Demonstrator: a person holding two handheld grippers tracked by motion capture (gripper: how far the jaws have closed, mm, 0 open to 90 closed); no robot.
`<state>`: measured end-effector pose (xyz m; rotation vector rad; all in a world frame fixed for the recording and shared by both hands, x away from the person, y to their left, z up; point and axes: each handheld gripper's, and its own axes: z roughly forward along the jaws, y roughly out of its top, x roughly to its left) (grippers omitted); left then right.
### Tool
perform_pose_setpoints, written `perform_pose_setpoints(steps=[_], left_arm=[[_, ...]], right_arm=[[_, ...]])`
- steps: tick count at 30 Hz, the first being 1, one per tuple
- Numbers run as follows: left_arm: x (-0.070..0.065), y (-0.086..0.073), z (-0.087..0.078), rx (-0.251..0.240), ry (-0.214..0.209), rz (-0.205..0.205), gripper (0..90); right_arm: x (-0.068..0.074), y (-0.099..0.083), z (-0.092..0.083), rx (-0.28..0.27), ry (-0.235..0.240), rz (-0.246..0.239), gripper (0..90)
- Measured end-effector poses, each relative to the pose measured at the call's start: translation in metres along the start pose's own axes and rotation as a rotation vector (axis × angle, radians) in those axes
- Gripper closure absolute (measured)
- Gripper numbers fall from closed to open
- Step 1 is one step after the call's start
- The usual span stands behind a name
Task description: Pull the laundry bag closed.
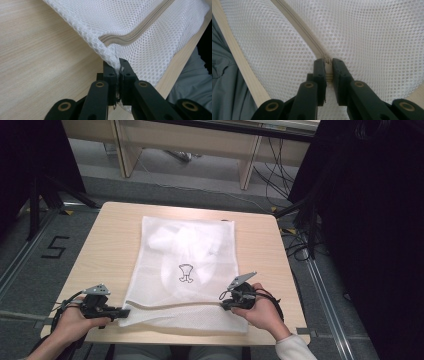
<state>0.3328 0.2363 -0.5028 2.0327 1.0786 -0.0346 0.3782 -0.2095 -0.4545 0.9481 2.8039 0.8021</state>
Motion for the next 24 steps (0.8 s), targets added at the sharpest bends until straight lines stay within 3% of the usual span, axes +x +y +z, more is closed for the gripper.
perform_pose_setpoints(steps=[7,8,10,13,18,20,22,23,24], left_arm=[[0.000,0.000,0.000,-0.001,0.000,0.000,85.4],[0.000,0.000,0.000,-0.002,0.001,-0.001,85.4],[-0.001,0.000,0.001,-0.009,0.011,-0.003,85.4],[0.000,0.000,0.000,-0.003,0.001,-0.001,85.4],[0.000,0.000,0.000,-0.002,0.003,-0.001,85.4],[0.000,0.000,0.000,0.001,0.010,0.000,85.5],[0.001,-0.001,0.000,-0.006,0.017,-0.005,85.6],[0.001,-0.001,0.001,-0.023,0.019,-0.008,85.6],[0.001,-0.001,0.000,-0.010,0.015,-0.005,85.5]], right_arm=[[-0.004,-0.005,-0.005,0.009,-0.003,0.014,82.6],[-0.006,-0.005,-0.005,0.007,-0.002,-0.001,82.6],[-0.006,-0.007,-0.006,0.018,-0.009,0.020,82.6],[-0.010,-0.009,-0.006,0.013,0.000,-0.011,82.6],[-0.009,-0.010,-0.008,0.015,-0.007,-0.003,82.6],[-0.010,-0.011,-0.009,0.039,-0.024,-0.017,82.6],[-0.012,-0.013,-0.010,0.068,-0.053,-0.012,82.6],[-0.014,-0.016,-0.010,0.063,-0.043,0.013,82.6],[-0.016,-0.018,-0.011,0.056,-0.042,0.011,82.6]])
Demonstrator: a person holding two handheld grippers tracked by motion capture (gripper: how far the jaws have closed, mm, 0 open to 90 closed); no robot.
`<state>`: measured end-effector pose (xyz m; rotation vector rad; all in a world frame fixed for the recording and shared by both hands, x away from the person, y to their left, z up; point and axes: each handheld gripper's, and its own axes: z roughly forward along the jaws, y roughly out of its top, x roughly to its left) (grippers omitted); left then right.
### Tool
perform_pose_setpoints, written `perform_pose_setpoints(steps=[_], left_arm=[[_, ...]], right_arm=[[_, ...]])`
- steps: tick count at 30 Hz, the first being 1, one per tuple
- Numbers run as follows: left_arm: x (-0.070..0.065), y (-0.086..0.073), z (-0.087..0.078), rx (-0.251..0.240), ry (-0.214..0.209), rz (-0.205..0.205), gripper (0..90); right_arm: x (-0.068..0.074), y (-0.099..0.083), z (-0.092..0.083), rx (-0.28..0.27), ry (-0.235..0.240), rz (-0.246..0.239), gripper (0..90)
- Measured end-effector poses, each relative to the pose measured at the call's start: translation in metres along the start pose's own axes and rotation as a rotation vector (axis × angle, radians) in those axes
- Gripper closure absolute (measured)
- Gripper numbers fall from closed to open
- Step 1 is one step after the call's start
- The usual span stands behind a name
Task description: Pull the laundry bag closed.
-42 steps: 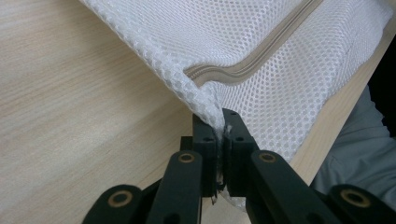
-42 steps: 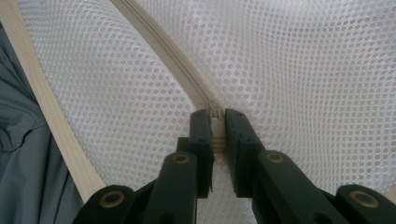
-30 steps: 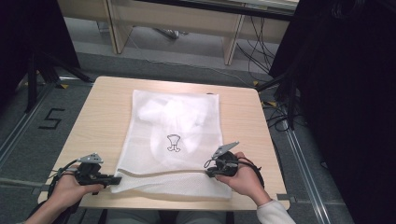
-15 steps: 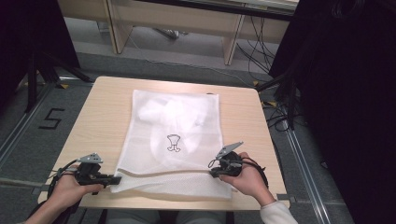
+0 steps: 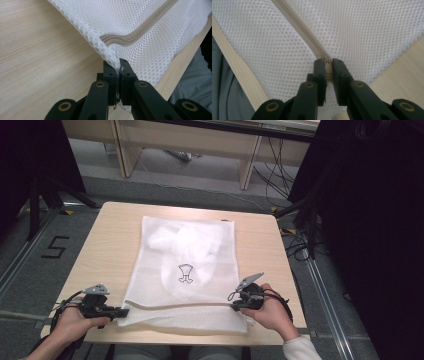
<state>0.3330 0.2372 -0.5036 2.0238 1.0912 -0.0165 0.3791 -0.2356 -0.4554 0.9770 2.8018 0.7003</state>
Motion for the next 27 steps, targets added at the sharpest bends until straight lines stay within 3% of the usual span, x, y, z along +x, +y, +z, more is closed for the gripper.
perform_pose_setpoints(steps=[2,8,9,12,14,16,18,19,20,21,26,27], left_arm=[[-0.001,0.001,0.000,0.010,0.001,-0.001,85.6],[0.000,0.001,-0.001,0.012,0.004,-0.003,85.5],[0.000,0.000,0.001,-0.011,0.008,-0.008,85.6],[0.000,0.000,0.001,-0.009,0.010,-0.008,85.6],[0.000,0.000,0.001,-0.010,0.007,-0.010,85.6],[0.000,0.000,0.000,0.015,0.001,-0.005,85.6],[-0.001,-0.001,0.001,-0.009,0.010,-0.012,85.5],[0.000,0.000,0.000,0.021,0.000,-0.005,85.5],[0.000,0.000,0.000,0.020,0.003,-0.010,85.4],[0.000,0.000,0.001,0.028,-0.002,-0.007,85.1],[0.000,0.000,0.003,0.042,0.003,0.003,83.8],[0.000,-0.001,0.005,0.021,0.006,0.000,83.3]], right_arm=[[-0.002,-0.003,-0.001,0.008,0.007,0.021,82.6],[-0.009,-0.010,-0.002,0.016,0.003,0.009,82.6],[-0.010,-0.012,-0.001,0.018,0.003,0.014,82.6],[-0.012,-0.016,-0.002,0.036,0.003,0.036,82.6],[-0.014,-0.019,0.000,0.035,0.012,0.026,82.6],[-0.014,-0.019,0.000,0.044,0.015,0.037,82.6],[-0.014,-0.019,0.003,0.046,0.012,0.048,82.5],[-0.014,-0.020,0.003,0.047,0.020,0.039,82.5],[-0.014,-0.020,0.004,0.053,0.018,0.034,82.4],[-0.012,-0.020,0.004,0.063,0.017,0.055,82.4],[-0.013,-0.019,0.007,0.058,0.017,0.029,81.9],[-0.013,-0.019,0.007,0.056,0.012,0.030,81.7]])
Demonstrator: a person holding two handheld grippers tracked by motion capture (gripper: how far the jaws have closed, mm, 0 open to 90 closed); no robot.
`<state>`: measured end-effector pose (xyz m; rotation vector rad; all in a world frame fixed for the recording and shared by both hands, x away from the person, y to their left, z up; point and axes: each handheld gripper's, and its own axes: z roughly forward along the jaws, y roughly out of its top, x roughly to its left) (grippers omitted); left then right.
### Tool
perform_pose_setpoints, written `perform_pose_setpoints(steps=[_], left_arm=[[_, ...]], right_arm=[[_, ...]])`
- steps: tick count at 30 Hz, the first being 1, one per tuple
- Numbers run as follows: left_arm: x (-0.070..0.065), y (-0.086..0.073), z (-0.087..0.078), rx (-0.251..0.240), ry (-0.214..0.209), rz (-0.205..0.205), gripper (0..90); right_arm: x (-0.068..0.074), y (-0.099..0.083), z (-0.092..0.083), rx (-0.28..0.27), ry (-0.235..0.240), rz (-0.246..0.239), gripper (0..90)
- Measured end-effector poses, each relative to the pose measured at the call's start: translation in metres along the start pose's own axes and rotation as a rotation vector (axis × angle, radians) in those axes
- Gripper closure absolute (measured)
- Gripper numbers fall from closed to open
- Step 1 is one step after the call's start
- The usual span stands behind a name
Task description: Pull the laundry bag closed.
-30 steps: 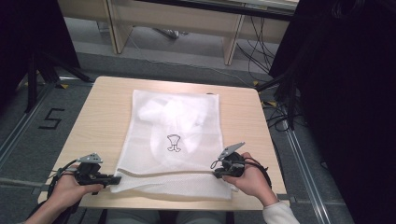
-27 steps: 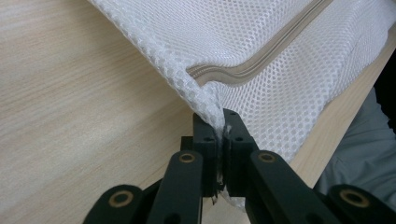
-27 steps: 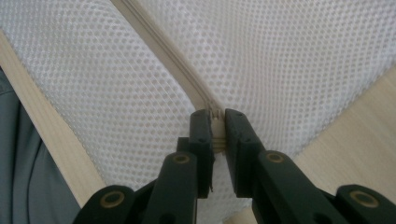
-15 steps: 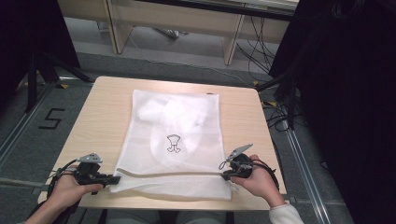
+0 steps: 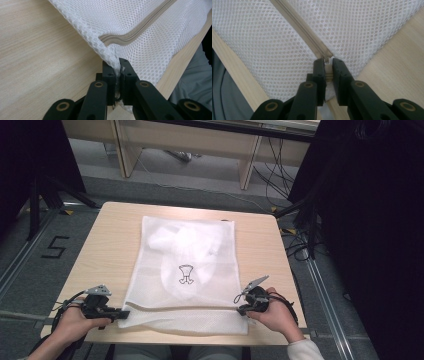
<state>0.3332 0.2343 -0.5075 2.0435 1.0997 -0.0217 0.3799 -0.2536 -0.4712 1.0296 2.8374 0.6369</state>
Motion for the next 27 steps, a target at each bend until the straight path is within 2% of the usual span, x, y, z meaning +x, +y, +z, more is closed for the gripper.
perform_pose_setpoints(steps=[2,3,6,7,9,10,11,12,13,15,16,17,19,21,22,24,25,26,27], left_arm=[[0.000,0.000,0.001,0.013,-0.005,0.001,81.3],[0.001,0.000,0.000,0.043,-0.007,0.002,79.3],[0.000,0.000,-0.002,0.027,-0.002,-0.008,72.7],[0.000,0.000,-0.003,0.022,-0.001,0.005,69.5],[0.000,0.001,-0.004,-0.028,0.016,-0.002,60.5],[0.000,0.001,-0.005,-0.043,0.024,-0.015,56.4],[0.002,0.002,-0.007,-0.065,0.026,-0.015,52.2],[0.002,0.003,-0.009,-0.098,0.039,-0.021,49.2],[0.004,0.003,-0.010,-0.125,0.045,-0.020,46.4],[0.006,0.004,-0.013,-0.173,0.065,-0.035,40.5],[0.007,0.005,-0.015,-0.194,0.088,-0.025,37.6],[0.008,0.005,-0.016,-0.210,0.102,-0.026,34.6],[0.008,0.007,-0.019,-0.271,0.110,-0.047,30.4],[0.008,0.008,-0.022,-0.294,0.125,-0.038,28.7],[0.008,0.008,-0.023,-0.302,0.131,-0.033,28.6],[0.008,0.008,-0.023,-0.312,0.132,-0.037,28.8],[0.008,0.008,-0.024,-0.306,0.135,-0.021,29.1],[0.008,0.008,-0.025,-0.310,0.135,-0.021,29.2],[0.008,0.008,-0.025,-0.312,0.134,-0.021,29.7]], right_arm=[[0.000,0.000,0.000,-0.006,-0.002,0.008,80.6],[-0.001,0.000,0.001,-0.012,-0.004,0.017,79.0],[-0.001,-0.002,-0.001,-0.027,-0.008,0.058,76.9],[-0.001,-0.002,-0.002,-0.041,-0.010,0.068,75.8],[-0.003,-0.002,-0.003,-0.075,-0.013,0.075,74.1],[0.000,-0.003,-0.005,-0.076,-0.005,0.144,72.7],[-0.003,-0.004,-0.005,-0.105,-0.015,0.126,70.4],[-0.005,-0.005,-0.005,-0.127,-0.023,0.139,69.1],[-0.005,-0.006,-0.005,-0.141,-0.035,0.179,67.7],[-0.008,-0.009,-0.003,-0.215,-0.038,0.197,65.3],[-0.010,-0.009,-0.005,-0.218,-0.050,0.192,64.3],[-0.012,-0.011,-0.005,-0.247,-0.052,0.217,63.3],[-0.011,-0.012,-0.006,-0.294,-0.038,0.293,61.0],[-0.013,-0.013,-0.007,-0.316,-0.043,0.337,59.9],[-0.013,-0.013,-0.011,-0.286,-0.044,0.366,59.6],[-0.014,-0.015,-0.007,-0.335,-0.059,0.392,58.9],[-0.013,-0.015,-0.009,-0.335,-0.042,0.407,58.7],[-0.013,-0.016,-0.012,-0.305,-0.040,0.407,58.6],[-0.013,-0.017,-0.010,-0.333,-0.016,0.421,58.5]])
